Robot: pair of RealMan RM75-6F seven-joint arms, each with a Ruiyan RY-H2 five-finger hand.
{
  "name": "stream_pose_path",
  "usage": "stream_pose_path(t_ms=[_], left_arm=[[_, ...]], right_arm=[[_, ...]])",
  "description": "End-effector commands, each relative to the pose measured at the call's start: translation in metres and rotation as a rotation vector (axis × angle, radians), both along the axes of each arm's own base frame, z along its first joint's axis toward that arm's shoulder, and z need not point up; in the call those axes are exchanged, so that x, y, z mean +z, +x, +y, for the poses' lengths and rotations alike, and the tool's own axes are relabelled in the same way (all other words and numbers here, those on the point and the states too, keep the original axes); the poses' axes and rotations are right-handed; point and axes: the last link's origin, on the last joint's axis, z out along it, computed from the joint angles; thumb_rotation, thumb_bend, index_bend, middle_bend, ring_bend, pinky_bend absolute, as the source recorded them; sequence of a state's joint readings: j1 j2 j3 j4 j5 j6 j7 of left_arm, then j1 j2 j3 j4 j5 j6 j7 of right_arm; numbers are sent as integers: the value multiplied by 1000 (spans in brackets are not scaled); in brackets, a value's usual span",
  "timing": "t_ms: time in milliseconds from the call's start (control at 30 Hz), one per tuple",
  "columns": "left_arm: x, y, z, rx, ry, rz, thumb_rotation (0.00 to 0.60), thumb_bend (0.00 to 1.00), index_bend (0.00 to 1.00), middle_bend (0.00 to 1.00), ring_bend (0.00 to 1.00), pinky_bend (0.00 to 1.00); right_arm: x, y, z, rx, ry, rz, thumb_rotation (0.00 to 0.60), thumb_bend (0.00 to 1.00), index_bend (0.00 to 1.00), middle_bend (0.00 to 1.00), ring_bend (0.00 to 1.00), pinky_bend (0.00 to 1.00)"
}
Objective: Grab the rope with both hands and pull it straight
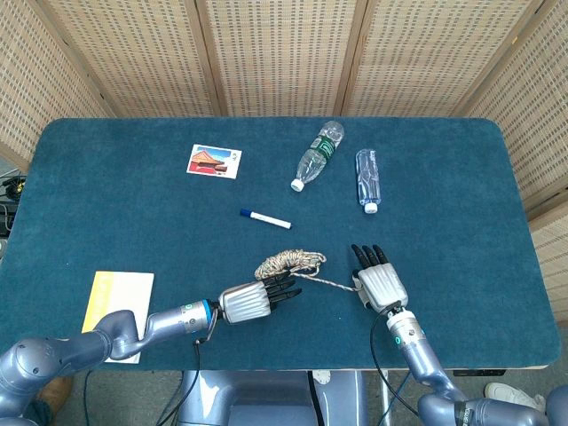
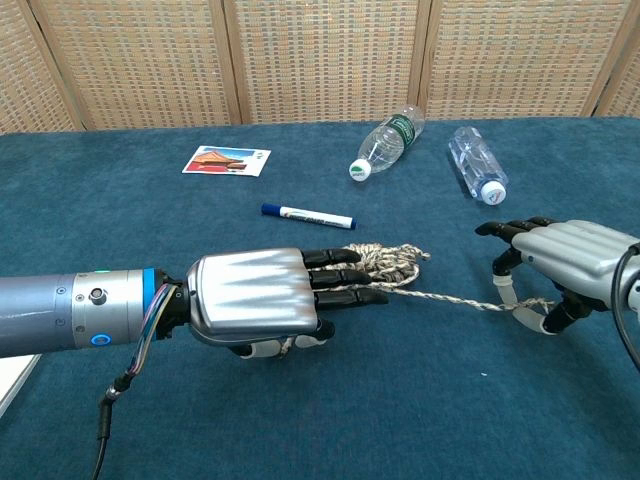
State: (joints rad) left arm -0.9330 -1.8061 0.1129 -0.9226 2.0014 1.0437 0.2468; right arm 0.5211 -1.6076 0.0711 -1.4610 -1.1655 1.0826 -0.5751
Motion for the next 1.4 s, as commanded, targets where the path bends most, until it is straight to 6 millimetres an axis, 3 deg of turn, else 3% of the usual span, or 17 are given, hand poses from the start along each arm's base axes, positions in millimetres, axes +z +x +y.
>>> stream_pose_path(t_ms=[33, 400, 833, 1400], left_arm=[[0, 0, 0, 0, 0, 3, 600, 323, 534, 0, 0, 0], [-4, -2, -1, 11, 1, 8, 600, 362, 549, 0, 0, 0], [-5, -4, -1, 20, -2, 6, 600, 410, 662, 0, 0, 0], [11, -7, 6, 54, 24, -42, 600, 499, 750, 0, 0, 0]], right_arm=[[0, 0, 0, -1, 0, -1, 600, 475, 656, 0, 0, 0], [1, 0, 0, -2, 0, -1, 600, 476, 658, 0, 0, 0], [1, 0, 0, -3, 1, -4, 600, 476, 661, 0, 0, 0], [2, 0, 0, -2, -1, -4, 600, 476, 663, 0, 0, 0]])
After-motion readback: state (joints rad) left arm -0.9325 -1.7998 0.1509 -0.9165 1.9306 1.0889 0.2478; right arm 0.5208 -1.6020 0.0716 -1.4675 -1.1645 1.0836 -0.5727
